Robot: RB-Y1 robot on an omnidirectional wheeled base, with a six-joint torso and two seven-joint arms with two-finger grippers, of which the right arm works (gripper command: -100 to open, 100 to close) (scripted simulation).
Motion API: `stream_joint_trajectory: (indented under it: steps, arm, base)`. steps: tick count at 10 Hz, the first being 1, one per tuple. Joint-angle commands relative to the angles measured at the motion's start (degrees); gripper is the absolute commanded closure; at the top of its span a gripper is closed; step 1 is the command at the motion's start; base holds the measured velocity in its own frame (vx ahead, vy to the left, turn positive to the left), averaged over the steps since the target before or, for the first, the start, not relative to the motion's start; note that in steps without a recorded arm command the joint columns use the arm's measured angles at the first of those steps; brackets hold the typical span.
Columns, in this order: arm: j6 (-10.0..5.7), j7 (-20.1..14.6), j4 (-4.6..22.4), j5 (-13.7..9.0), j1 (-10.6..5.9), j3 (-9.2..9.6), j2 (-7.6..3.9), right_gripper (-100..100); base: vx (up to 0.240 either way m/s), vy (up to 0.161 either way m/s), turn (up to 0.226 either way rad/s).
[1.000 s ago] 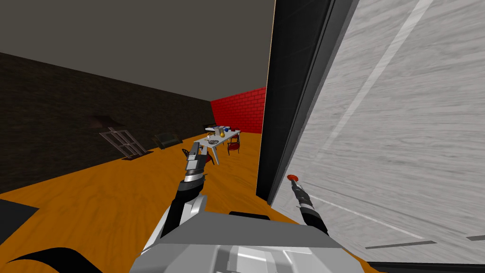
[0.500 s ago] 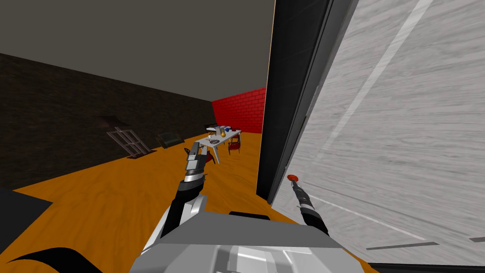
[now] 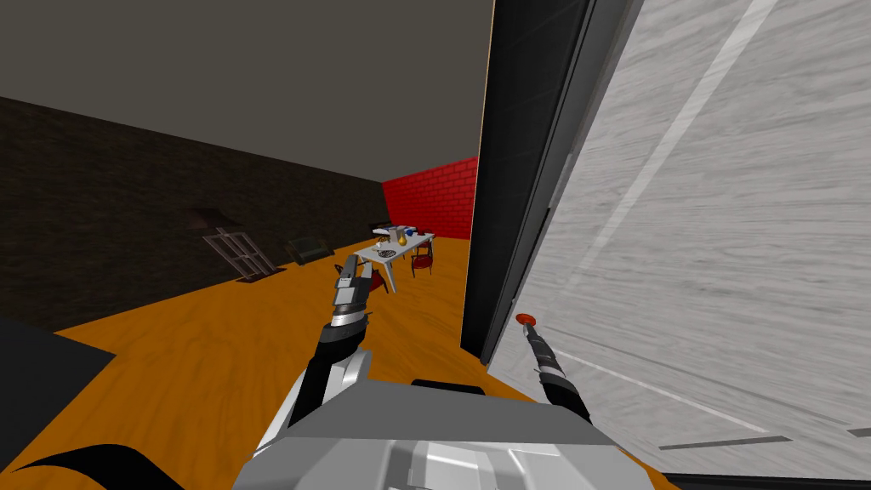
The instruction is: Pull the door open
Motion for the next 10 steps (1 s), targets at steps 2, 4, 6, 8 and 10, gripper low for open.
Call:
stream_joint_trajectory:
  steps: [2,4,6,8,10]
  arm:
    - [-0.25,-4.23,0.06,-1.20,0.00,0.85,0.09,100]
    - [-0.26,-7.11,-0.06,-1.78,0.10,1.12,0.01,100]
    - [-0.28,-9.79,-0.18,-2.37,0.20,1.40,-0.07,100]
    - [-0.29,-12.26,-0.31,-2.99,0.30,1.69,-0.15,100]
    - [-0.31,-14.71,-0.43,-3.61,0.41,1.98,-0.23,100]
  base:
    - [-0.034,-0.008,0.047]
    - [-0.032,-0.007,0.027]
    - [-0.025,-0.006,0.033]
    - [-0.025,-0.007,0.030]
    - [-0.042,-0.010,0.037]
